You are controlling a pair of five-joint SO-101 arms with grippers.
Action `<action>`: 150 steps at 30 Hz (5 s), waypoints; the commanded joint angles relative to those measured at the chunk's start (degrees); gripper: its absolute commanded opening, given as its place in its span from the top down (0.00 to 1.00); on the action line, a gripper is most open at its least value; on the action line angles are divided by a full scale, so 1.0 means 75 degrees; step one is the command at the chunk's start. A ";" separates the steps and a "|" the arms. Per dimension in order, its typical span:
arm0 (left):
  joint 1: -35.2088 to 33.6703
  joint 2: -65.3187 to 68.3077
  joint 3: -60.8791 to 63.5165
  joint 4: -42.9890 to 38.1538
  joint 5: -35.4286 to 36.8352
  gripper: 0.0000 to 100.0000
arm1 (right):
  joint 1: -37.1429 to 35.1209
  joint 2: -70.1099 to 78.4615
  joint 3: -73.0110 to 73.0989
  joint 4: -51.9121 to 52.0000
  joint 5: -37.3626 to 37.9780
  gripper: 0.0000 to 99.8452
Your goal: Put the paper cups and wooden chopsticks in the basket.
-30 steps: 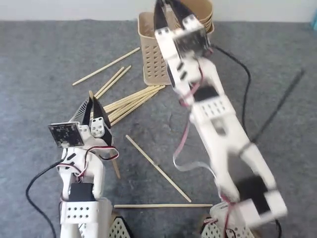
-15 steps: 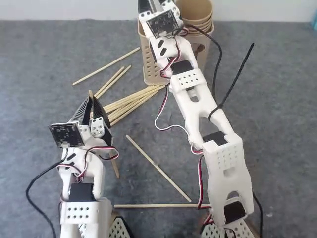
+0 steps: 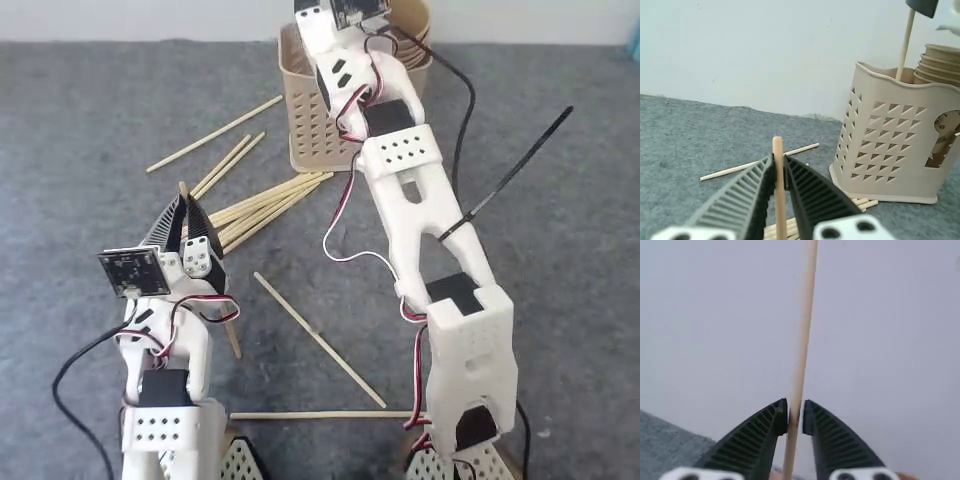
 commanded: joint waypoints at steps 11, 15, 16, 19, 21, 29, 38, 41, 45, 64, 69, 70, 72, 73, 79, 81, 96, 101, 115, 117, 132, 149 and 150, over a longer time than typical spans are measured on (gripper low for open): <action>0.0035 -0.0164 0.0064 -0.0258 -0.0316 0.99 | 0.0182 -0.2409 -0.0481 0.3253 -0.1008 0.84; 0.0035 -0.0152 0.0064 -0.0258 -0.0328 0.99 | 0.0158 -0.3792 -0.0469 0.5679 -0.1043 0.84; 0.0035 -0.0152 0.0064 -0.0258 -0.0340 0.99 | 0.0135 -0.4108 -0.0469 0.6171 -0.1043 0.84; 0.0047 -0.0129 0.0076 -0.0258 -0.0363 0.99 | 0.0135 -0.4999 -0.0445 0.7426 -0.1043 0.84; 0.0035 -0.0129 0.0076 -0.0258 -0.0363 0.99 | 0.0170 -0.5550 -0.0445 0.8246 -0.1043 0.84; -0.0070 -0.0176 0.0029 -0.0246 -0.0340 0.99 | 0.0557 -0.7191 -0.0141 1.2138 -0.1032 0.85; -0.0129 -0.0164 -0.0862 -0.0199 -0.0363 0.99 | 0.2549 -0.8668 0.5708 1.0966 -0.0598 0.94; -0.0094 -0.0117 -0.1201 -0.0199 -0.0375 0.99 | 0.2632 -0.9618 0.8100 0.9758 -0.0551 0.94; 0.0070 -0.0105 -0.1788 -0.0199 -0.0375 0.99 | 0.2643 -1.1095 1.1206 0.7789 -0.0481 0.95; 0.2321 0.2051 -0.4249 -0.2450 -0.1547 0.99 | 0.1928 -1.0649 1.4664 0.4401 0.0094 0.95; 0.2391 0.4103 -0.5984 -0.2462 -0.1547 0.99 | 0.1928 -1.0508 1.4675 0.4167 0.0094 0.95; 0.2403 0.4478 -0.6347 -0.2462 -0.1547 0.99 | 0.1916 -1.0508 1.4675 0.4167 0.0094 0.95; 0.2462 0.5240 -0.7086 -0.2473 -0.1547 0.99 | 0.1905 -1.0508 1.4675 0.4155 0.0094 0.95; 0.2497 0.5650 -0.7508 -0.2473 -0.1547 0.99 | 0.1905 -1.0508 1.4675 0.4155 0.0094 0.95; 0.2544 0.8205 -1.0157 -0.2473 -0.1547 0.99 | 0.1916 -1.0579 1.4980 0.3616 0.0105 0.95; 0.2532 0.9049 -1.1106 -0.2473 -0.1418 0.99 | 0.1916 -1.0567 1.4992 0.3522 0.0105 0.95; 0.2532 1.3703 -1.6428 -0.2426 -0.0973 0.99 | 0.1916 -1.0579 1.4992 0.3522 0.0164 0.95; 0.2297 1.4734 -1.7635 -0.2415 -0.0973 0.99 | 0.1870 -1.0579 1.4980 0.3581 0.0176 0.95; 0.2051 1.5414 -1.8456 -0.0129 -0.0973 0.89 | 0.1916 -1.0579 1.4945 0.3593 0.0188 0.94; 0.2040 1.5203 -1.8585 0.0809 -0.0973 0.83 | 0.1916 -1.0579 1.4945 0.3593 0.0188 0.94; 0.0645 1.2530 -1.8643 0.7842 -0.0973 0.80 | 0.1541 -1.0590 1.4992 0.3991 0.0574 0.95; -0.2579 1.2566 -1.4775 0.9717 -0.0973 0.80 | 0.0990 -1.1059 1.4711 0.4695 0.0539 0.95; -0.2626 1.2554 -1.4095 0.9178 -0.0973 0.80 | 0.0838 -1.1235 1.4664 0.4823 0.0539 0.95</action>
